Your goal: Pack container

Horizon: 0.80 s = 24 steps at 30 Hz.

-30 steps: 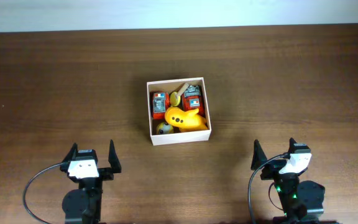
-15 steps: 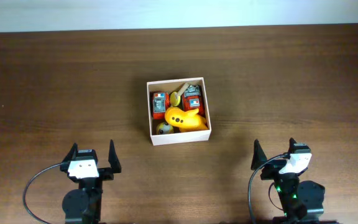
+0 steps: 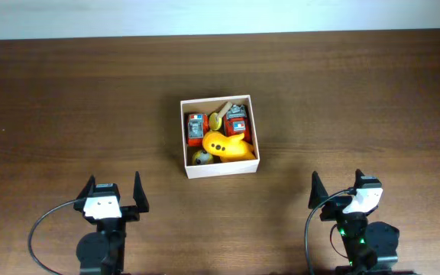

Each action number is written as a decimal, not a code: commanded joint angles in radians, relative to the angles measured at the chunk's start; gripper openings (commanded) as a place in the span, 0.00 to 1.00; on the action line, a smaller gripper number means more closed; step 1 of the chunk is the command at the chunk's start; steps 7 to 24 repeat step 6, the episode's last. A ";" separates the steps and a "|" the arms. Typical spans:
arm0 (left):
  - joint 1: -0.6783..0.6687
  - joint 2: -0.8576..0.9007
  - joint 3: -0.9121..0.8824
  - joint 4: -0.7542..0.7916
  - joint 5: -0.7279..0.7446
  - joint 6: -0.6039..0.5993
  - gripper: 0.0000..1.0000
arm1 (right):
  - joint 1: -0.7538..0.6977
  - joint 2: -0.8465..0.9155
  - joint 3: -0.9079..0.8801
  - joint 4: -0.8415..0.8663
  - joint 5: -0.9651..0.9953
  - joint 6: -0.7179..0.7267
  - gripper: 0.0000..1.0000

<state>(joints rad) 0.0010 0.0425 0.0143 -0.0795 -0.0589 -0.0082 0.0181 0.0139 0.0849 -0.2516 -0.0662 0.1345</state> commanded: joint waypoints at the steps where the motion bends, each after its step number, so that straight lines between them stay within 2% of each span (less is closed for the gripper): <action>1: -0.003 -0.009 -0.005 -0.001 0.011 -0.003 0.99 | -0.003 -0.011 -0.009 0.002 -0.009 -0.003 0.99; 24: -0.003 -0.009 -0.005 -0.001 0.011 -0.003 0.99 | -0.003 -0.011 -0.009 0.002 -0.009 -0.003 0.99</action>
